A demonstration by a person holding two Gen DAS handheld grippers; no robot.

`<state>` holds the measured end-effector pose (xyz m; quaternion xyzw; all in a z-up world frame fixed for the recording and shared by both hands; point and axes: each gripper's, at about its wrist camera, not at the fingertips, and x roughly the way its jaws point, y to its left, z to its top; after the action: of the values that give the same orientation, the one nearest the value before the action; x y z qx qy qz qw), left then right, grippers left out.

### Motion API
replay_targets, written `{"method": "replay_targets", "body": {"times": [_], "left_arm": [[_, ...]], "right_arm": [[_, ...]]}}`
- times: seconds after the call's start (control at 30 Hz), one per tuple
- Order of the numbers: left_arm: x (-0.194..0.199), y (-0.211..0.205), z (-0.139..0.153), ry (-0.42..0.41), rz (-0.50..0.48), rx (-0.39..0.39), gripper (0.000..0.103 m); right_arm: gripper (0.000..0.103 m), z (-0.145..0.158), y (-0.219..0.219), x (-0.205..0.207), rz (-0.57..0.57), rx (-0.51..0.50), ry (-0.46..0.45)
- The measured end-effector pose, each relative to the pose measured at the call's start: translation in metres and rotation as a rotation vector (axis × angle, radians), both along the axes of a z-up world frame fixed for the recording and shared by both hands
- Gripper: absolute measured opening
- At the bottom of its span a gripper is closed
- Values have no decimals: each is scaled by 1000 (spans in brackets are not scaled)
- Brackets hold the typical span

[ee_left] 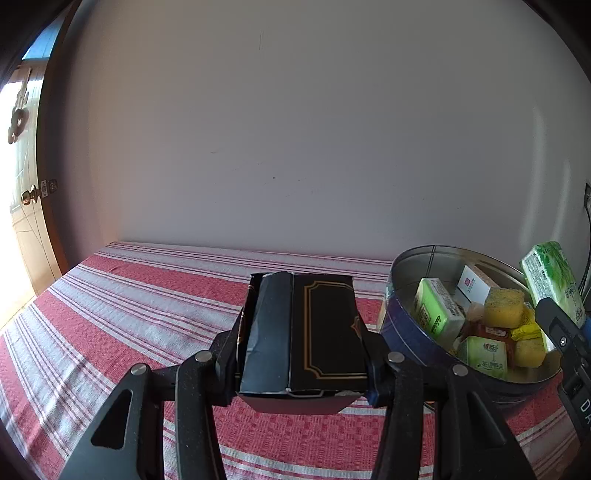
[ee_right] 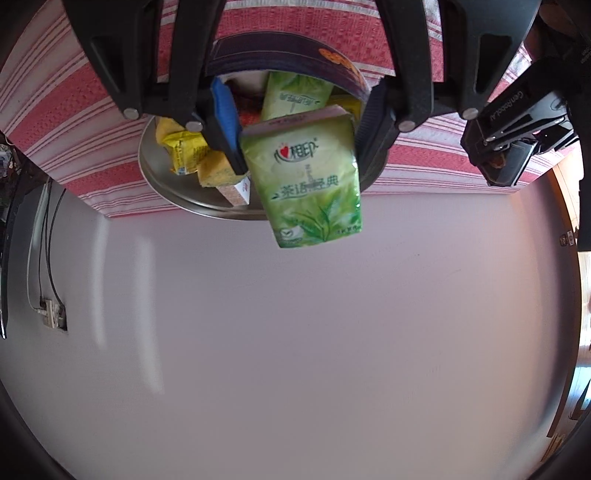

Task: Organize objects
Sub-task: 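Carry the black box and small tissue packet over the blue tin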

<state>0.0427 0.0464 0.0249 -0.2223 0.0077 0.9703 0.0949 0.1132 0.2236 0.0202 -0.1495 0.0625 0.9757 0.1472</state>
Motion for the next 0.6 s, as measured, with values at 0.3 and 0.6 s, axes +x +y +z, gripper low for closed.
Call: {"method": "replay_targets", "body": {"times": [0.3,0.6], "left_arm": [[8,24,17,41,-48,16,51],[7,53,27,52,-96,35,51]], "right_arm": [[58,2,30,6,-53,-2,17],[58,6,58,1,-121,14,31]]}}
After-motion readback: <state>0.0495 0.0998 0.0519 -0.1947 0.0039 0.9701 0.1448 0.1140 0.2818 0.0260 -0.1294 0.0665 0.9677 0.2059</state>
